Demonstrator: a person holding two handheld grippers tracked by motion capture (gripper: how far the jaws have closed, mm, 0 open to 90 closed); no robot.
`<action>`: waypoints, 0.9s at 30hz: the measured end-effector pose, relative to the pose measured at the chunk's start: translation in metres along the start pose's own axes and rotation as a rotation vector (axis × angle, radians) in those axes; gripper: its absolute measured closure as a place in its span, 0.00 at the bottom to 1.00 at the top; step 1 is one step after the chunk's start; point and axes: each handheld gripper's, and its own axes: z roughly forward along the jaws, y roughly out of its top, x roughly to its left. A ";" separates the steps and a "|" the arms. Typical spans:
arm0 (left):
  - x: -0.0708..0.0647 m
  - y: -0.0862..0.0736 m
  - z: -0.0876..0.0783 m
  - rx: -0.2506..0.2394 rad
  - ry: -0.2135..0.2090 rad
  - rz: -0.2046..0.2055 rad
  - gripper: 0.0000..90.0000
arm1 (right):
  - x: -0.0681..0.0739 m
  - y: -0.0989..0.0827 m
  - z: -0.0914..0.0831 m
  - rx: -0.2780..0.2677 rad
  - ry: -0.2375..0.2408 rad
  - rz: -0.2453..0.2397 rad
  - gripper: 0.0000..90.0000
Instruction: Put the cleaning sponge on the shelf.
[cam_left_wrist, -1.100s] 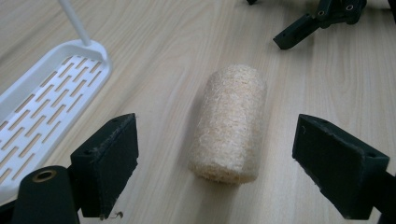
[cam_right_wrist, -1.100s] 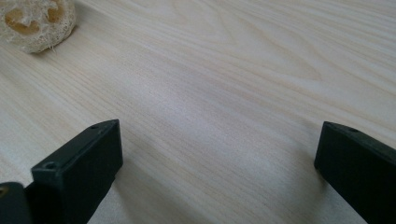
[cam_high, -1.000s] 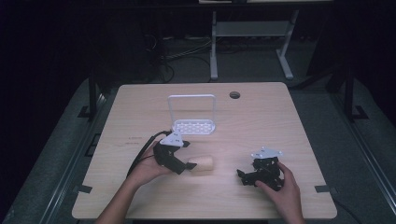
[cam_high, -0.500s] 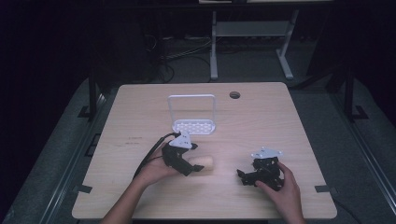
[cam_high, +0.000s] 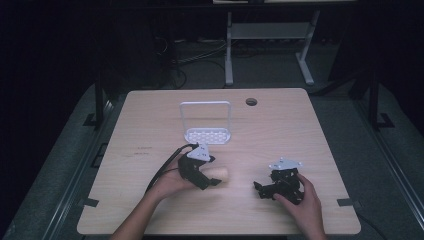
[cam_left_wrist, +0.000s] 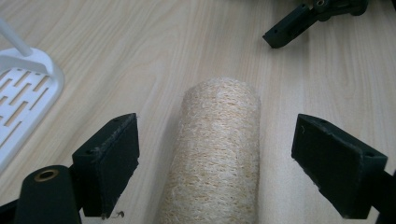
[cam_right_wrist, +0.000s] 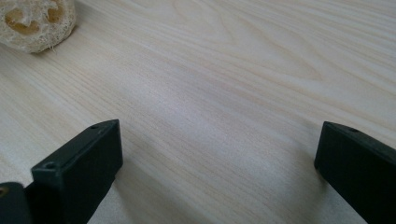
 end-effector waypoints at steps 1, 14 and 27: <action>0.001 0.000 0.002 0.001 0.005 0.002 0.16 | 0.000 0.000 0.000 0.000 0.000 0.000 0.01; 0.000 -0.003 0.013 0.041 -0.012 0.021 0.17 | 0.000 0.000 0.000 0.000 0.000 0.000 0.01; -0.001 -0.007 0.019 0.067 -0.005 0.048 0.26 | 0.000 0.000 0.000 0.000 0.000 0.000 0.01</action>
